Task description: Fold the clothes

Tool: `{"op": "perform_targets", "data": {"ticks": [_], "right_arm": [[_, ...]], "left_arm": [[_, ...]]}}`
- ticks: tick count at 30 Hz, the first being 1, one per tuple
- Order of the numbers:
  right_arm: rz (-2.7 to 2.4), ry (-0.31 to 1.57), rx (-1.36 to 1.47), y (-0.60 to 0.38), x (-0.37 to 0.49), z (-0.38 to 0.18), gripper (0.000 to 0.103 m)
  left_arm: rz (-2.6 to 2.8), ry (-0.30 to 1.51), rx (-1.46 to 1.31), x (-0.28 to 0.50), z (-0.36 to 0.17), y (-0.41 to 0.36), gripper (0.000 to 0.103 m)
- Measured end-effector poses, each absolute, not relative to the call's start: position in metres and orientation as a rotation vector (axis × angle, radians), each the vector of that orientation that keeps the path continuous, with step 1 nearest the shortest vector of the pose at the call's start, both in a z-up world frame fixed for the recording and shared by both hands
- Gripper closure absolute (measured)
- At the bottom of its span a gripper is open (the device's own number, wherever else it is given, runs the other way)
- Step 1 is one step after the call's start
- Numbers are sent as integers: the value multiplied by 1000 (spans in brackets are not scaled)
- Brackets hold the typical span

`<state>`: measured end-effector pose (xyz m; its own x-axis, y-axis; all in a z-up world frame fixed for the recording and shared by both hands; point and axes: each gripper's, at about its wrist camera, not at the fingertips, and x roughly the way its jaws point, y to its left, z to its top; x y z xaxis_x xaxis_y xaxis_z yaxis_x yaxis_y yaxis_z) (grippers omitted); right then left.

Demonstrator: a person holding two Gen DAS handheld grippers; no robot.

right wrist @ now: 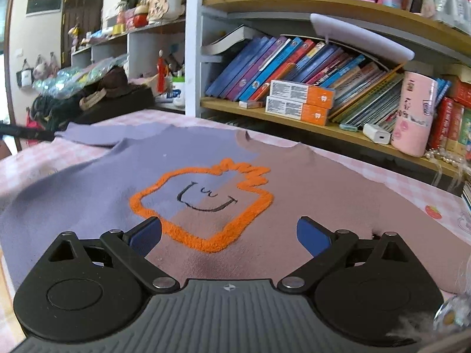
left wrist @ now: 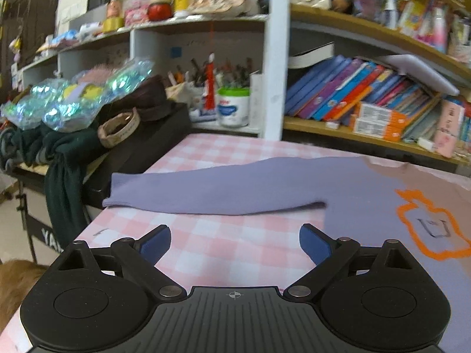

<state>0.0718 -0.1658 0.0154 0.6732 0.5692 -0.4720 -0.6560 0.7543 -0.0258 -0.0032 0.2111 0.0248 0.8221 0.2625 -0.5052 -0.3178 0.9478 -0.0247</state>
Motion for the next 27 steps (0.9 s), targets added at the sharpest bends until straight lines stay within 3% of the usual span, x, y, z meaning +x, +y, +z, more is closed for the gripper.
{"op": "perform_targets", "data": {"ticks": [10, 15, 19, 22, 23, 27], "right_arm": [[702, 453, -209, -165, 70, 12, 2], [704, 469, -195, -165, 73, 12, 2], [708, 468, -182, -167, 74, 12, 2], [706, 470, -184, -167, 74, 12, 2], [705, 470, -185, -167, 74, 12, 2], [703, 469, -189, -166, 73, 12, 2]], "left_arm": [[555, 555, -214, 38, 24, 295, 9], [643, 594, -298, 54, 16, 334, 36], [664, 606, -426, 56, 6, 354, 42], [616, 576, -548, 52, 3, 360, 66], [601, 565, -585, 51, 2, 361, 78], [609, 539, -655, 50, 0, 368, 79]]}}
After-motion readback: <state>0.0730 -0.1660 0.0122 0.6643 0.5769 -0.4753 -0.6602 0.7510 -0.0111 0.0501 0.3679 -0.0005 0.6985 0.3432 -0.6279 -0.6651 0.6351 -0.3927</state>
